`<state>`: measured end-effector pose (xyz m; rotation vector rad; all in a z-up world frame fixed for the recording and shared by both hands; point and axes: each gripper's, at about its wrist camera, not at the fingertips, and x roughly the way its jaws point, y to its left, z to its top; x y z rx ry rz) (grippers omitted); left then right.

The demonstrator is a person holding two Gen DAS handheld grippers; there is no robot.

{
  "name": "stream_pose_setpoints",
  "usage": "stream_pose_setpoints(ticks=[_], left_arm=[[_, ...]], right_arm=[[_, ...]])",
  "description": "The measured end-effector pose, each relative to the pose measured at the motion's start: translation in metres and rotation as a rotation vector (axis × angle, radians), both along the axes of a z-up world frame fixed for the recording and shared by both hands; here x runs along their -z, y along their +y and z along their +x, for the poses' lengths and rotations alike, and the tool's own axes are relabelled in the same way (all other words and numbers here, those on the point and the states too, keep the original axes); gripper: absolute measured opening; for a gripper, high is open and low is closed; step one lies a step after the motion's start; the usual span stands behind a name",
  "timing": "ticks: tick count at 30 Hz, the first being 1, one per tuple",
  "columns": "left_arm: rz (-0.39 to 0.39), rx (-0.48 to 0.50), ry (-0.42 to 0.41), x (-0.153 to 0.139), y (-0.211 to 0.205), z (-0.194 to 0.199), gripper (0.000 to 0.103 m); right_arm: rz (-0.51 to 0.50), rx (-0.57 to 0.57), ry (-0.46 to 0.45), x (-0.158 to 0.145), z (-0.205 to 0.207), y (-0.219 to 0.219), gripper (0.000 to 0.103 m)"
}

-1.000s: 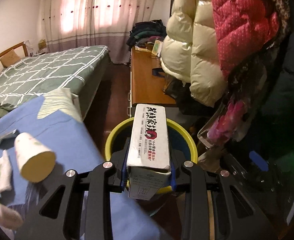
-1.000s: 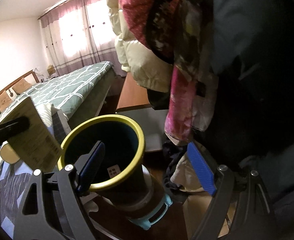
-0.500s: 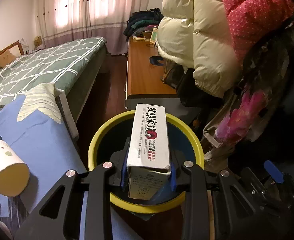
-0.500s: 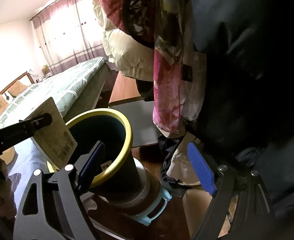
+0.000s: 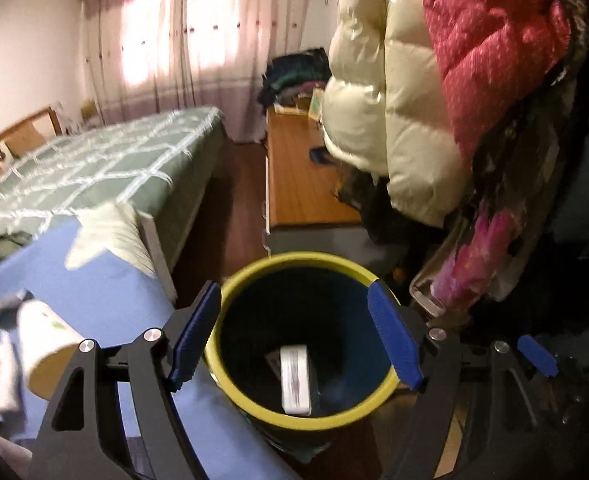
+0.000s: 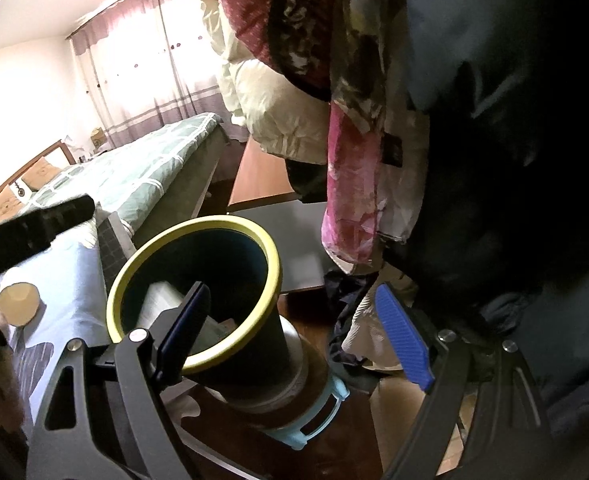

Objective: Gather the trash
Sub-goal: 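Carry the white box over the yellow bin and open the left gripper, then return both tools to the table and grasp the white foam netting with the right gripper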

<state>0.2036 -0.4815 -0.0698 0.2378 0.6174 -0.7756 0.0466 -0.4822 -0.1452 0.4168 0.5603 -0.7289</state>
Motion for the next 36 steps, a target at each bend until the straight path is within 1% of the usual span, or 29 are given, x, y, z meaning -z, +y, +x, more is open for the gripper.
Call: stream_pose_setpoints(ticks=[3,7,9,10,12,13,14,20,25,28,31,36], left_arm=[[-0.039,-0.015,0.023,-0.016,0.015,0.0,0.075],[-0.076,-0.073,0.006,-0.039,0.054,-0.009,0.077],[-0.092,-0.111,0.006,-0.049,0.084,-0.014,0.083],[-0.099,-0.13,0.002,-0.052,0.098,-0.017,0.084],[-0.108,-0.191,-0.022,-0.06,0.137,-0.023,0.089],[-0.109,-0.214,-0.028,-0.062,0.149,-0.024,0.09],[-0.112,-0.255,-0.037,-0.066,0.174,-0.027,0.092],[-0.116,-0.423,-0.078,-0.071,0.273,-0.043,0.096],[-0.109,-0.574,-0.115,-0.066,0.355,-0.061,0.098],[-0.123,-0.653,-0.113,-0.062,0.398,-0.069,0.098],[-0.139,-0.73,-0.118,-0.058,0.435,-0.077,0.098],[-0.147,-0.83,-0.133,-0.051,0.483,-0.09,0.098]], right_arm=[[-0.012,-0.004,-0.005,-0.005,-0.001,0.004,0.08],[-0.025,-0.023,-0.012,-0.01,0.001,0.012,0.082],[-0.031,-0.044,-0.011,-0.012,0.005,0.02,0.083],[-0.033,-0.057,-0.008,-0.012,0.008,0.024,0.083],[-0.032,-0.084,-0.002,-0.011,0.014,0.032,0.083],[-0.032,-0.099,0.001,-0.011,0.018,0.037,0.083],[-0.033,-0.11,0.003,-0.011,0.02,0.041,0.083],[-0.051,-0.205,0.009,-0.017,0.037,0.08,0.083],[-0.082,-0.323,0.018,-0.024,0.056,0.132,0.083],[-0.086,-0.408,0.024,-0.026,0.068,0.165,0.083],[-0.088,-0.502,0.022,-0.027,0.079,0.207,0.083],[-0.086,-0.669,0.003,-0.03,0.093,0.279,0.083]])
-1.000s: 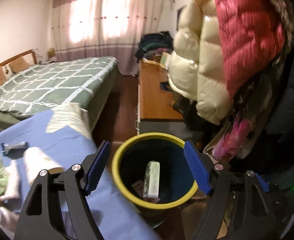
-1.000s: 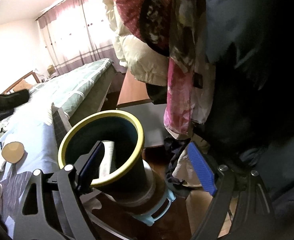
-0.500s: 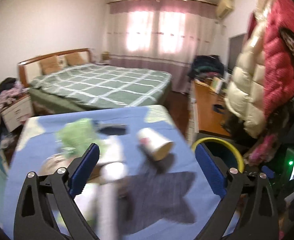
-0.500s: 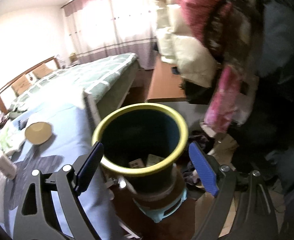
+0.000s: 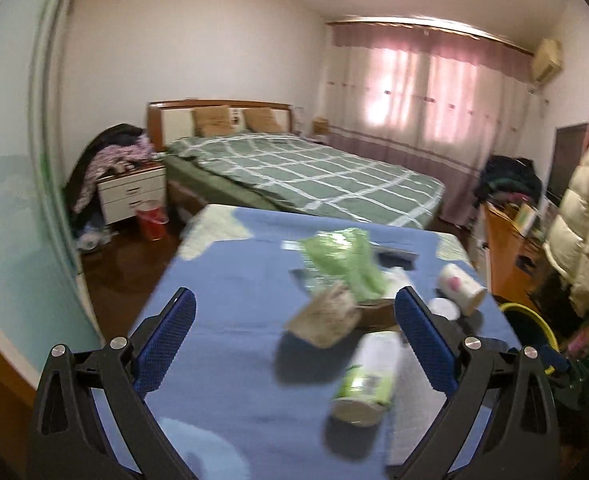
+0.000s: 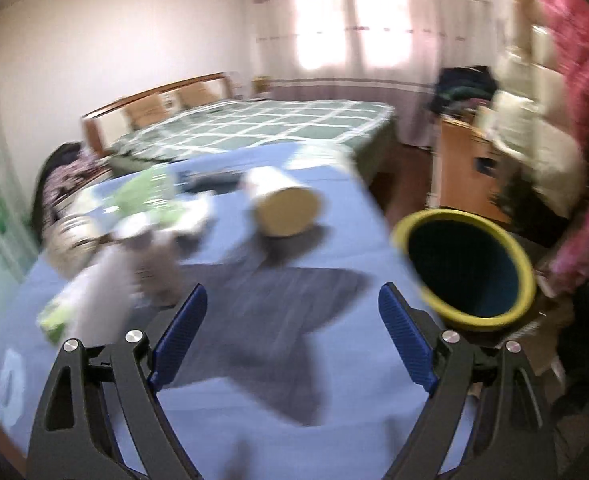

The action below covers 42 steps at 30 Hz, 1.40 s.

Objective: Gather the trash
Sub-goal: 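Return both tools to the table and grasp the white foam netting with the right gripper, then carry the foam netting to the yellow bin and release it with the right gripper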

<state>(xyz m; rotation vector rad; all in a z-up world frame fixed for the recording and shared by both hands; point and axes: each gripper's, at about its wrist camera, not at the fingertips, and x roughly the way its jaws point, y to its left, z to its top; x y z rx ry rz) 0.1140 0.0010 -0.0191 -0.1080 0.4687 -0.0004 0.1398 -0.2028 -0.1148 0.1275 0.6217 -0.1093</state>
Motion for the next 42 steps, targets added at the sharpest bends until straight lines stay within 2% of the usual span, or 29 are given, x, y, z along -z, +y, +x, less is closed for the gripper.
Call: stream_pose_setpoints(ticks=[3,7,11,14,16,17,19,22,35,42], left_arm=[[-0.009,-0.045,0.005,0.006,0.027,-0.005,0.098],[-0.035,-0.07,0.017,0.015,0.051,-0.01,0.098],[-0.05,-0.059,0.029,0.021,0.057,-0.006,0.098],[-0.051,-0.048,0.033,0.024,0.057,-0.006,0.098],[-0.048,-0.043,0.035,0.025,0.055,-0.006,0.098],[-0.049,-0.039,0.036,0.025,0.055,-0.006,0.098],[-0.054,-0.033,0.042,0.027,0.053,-0.006,0.098],[-0.053,-0.025,0.051,0.025,0.048,-0.002,0.098],[-0.034,0.019,0.068,0.028,0.023,0.0,0.098],[-0.024,0.053,0.084,0.034,0.011,0.002,0.098]], right_arm=[[-0.007,-0.094,-0.018,-0.007,0.0,0.038,0.083],[0.009,-0.159,-0.039,-0.014,-0.003,0.068,0.083],[-0.017,-0.192,0.02,-0.006,0.003,0.089,0.083],[0.036,-0.223,0.095,0.007,0.011,0.089,0.065],[0.057,-0.242,0.127,0.014,0.015,0.09,0.047],[0.068,-0.255,0.144,0.017,0.017,0.091,0.044],[0.076,-0.271,0.155,0.021,0.017,0.092,0.026],[0.086,-0.285,0.142,0.019,0.013,0.093,0.015],[0.116,-0.289,0.033,-0.009,-0.01,0.076,0.013],[0.118,-0.243,-0.038,-0.027,-0.018,0.059,0.013]])
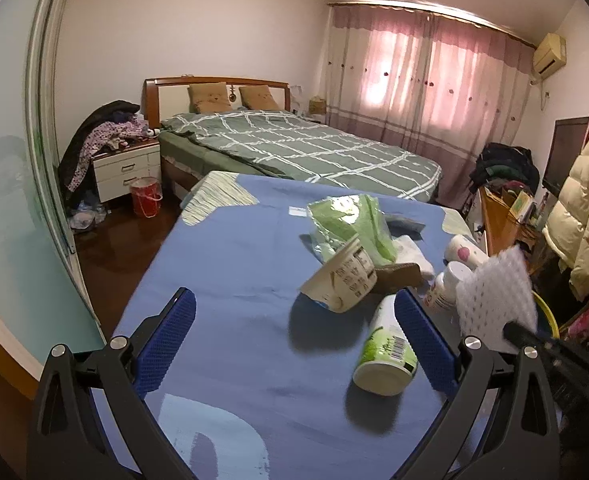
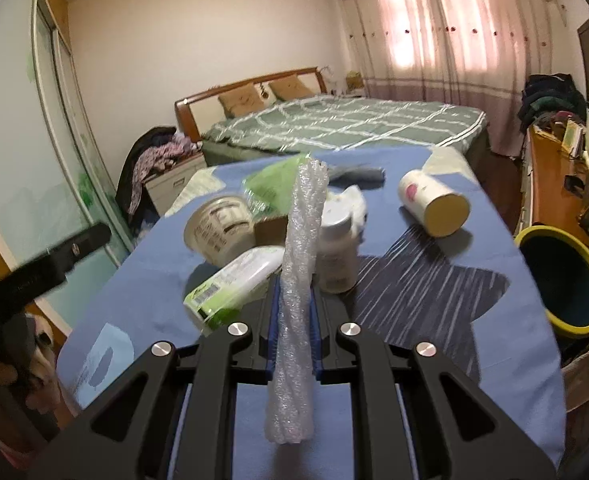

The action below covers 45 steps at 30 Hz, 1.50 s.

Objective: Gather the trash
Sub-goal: 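Carry the foam netting to the yellow bin and release it with the right gripper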

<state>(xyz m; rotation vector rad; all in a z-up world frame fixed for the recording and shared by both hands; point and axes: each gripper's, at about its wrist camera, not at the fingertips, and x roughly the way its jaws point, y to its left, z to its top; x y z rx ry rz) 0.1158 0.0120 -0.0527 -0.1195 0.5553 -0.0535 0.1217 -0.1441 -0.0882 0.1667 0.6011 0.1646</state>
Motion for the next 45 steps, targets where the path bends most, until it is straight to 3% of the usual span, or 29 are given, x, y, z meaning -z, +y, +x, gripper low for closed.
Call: stream_pose_setpoints(ticks=[8,15,24,38,39,42,45], left_arm=[[0.009,0.051,0.039,0.014,-0.02,0.008,0.098],[0.013,0.08,0.071,0.026,-0.031,0.016,0.098],[0.019,0.133,0.118,0.044,-0.049,0.027,0.098],[0.041,0.179,0.184,0.072,-0.068,0.048,0.098],[0.039,0.181,0.191,0.075,-0.069,0.05,0.098],[0.035,0.192,0.203,0.081,-0.073,0.053,0.098],[0.038,0.198,0.209,0.085,-0.076,0.055,0.098]], right_arm=[[-0.003,0.121,-0.045,-0.011,0.002,-0.039,0.013],[-0.009,0.348,-0.041,-0.006,0.018,-0.111,0.013],[-0.016,0.645,0.055,0.016,0.059,-0.211,0.015],[0.005,0.881,0.201,0.068,0.1,-0.293,0.015],[0.004,0.89,0.206,0.069,0.101,-0.296,0.021],[-0.01,0.909,0.204,0.069,0.101,-0.295,0.058],[-0.046,0.915,0.176,0.064,0.099,-0.288,0.065]])
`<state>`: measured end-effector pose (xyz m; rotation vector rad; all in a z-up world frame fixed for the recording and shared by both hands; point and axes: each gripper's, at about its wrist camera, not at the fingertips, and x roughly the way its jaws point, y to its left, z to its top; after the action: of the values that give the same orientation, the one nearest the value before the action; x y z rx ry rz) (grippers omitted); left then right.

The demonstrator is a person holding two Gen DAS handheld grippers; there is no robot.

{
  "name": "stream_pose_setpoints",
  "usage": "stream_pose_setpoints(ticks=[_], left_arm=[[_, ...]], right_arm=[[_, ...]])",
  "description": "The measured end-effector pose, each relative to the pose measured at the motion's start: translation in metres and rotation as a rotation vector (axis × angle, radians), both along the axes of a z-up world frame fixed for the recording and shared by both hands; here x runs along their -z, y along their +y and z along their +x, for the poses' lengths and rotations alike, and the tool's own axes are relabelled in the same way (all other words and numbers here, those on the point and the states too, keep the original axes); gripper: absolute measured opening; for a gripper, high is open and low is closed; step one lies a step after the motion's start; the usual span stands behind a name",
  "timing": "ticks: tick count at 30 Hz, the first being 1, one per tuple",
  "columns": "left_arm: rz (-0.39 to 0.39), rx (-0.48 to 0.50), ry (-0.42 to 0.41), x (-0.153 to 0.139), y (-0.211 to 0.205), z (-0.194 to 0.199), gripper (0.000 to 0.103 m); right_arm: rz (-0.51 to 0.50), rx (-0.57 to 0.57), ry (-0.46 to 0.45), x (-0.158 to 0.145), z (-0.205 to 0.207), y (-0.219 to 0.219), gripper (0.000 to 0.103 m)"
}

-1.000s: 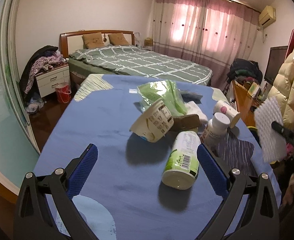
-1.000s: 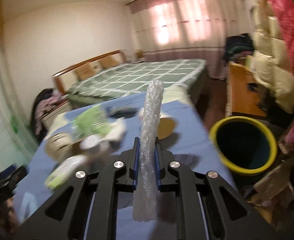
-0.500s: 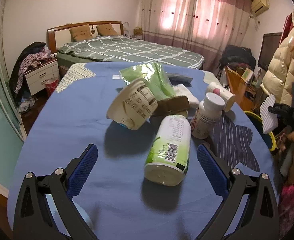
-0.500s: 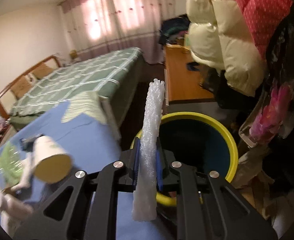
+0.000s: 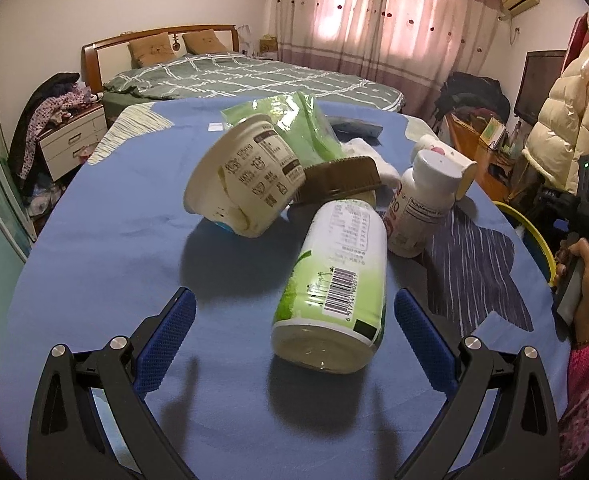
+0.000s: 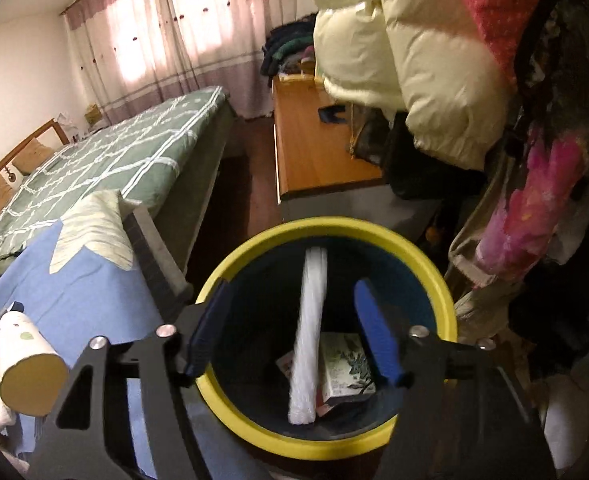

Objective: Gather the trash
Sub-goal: 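Carry the foam netting to the yellow bin and release it with the right gripper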

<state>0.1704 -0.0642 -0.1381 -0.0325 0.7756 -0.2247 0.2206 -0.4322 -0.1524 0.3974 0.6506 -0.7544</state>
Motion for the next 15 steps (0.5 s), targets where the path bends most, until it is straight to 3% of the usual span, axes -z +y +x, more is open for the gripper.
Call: stream_pose_setpoints(ticks=[4,15], left_arm=[[0.005,0.002,0.002,0.0022,-0.0016,0.002,0.096],[-0.003,0.042,0.035,0.01,-0.0029,0.0063,0.072]], right_arm=[[-0.02,0.002,-0.01,-0.0032,-0.0024,0.0017,0.07],[-0.027,-0.002,-0.02,-0.0061,-0.0038,0.0039,0.073]])
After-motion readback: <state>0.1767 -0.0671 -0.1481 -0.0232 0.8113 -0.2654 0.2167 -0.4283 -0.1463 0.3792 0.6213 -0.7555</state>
